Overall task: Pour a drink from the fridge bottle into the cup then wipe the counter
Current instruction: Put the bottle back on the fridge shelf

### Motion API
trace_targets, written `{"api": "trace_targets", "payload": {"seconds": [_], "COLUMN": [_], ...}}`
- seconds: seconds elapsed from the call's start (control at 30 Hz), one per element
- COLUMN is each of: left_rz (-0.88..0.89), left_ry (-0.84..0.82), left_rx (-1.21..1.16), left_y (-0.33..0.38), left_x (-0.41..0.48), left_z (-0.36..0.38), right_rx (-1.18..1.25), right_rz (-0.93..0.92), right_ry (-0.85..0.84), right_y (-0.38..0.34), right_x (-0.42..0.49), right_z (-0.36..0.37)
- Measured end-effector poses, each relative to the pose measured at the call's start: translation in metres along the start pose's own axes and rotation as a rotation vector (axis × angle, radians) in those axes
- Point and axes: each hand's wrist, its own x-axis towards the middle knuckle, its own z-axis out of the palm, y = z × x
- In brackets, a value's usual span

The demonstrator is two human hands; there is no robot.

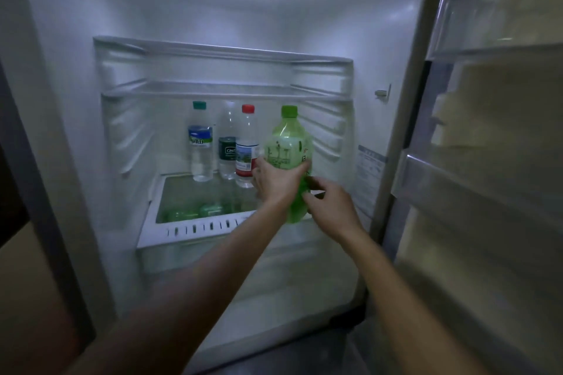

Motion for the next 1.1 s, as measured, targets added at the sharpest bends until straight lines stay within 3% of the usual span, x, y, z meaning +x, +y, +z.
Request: {"api": "trace_targets", "payload": {"seconds": [0.53,0.73,1.1], "left_rz": [0.008,0.017,0.082], "left_ry": [-0.002,-0.077,-0.064], "left_rx": [0.116,0.134,0.125], "left_y": [-0.029,-0.036,-0.046], "left_x": [0.057,0.066,0.070], "left_z": [0.051,0.062,0.065], "right_rx": [-0.210,-0.270,-0.432], "right_rz": [-0.067,-0.038,-0.023], "right_ry": [-0.119,-0.137,-0.189], "right_y": [0.029,0.038,0.048], "right_x": [0.048,0.055,0.071], "right_z": [0.020,0.021,0.024]}}
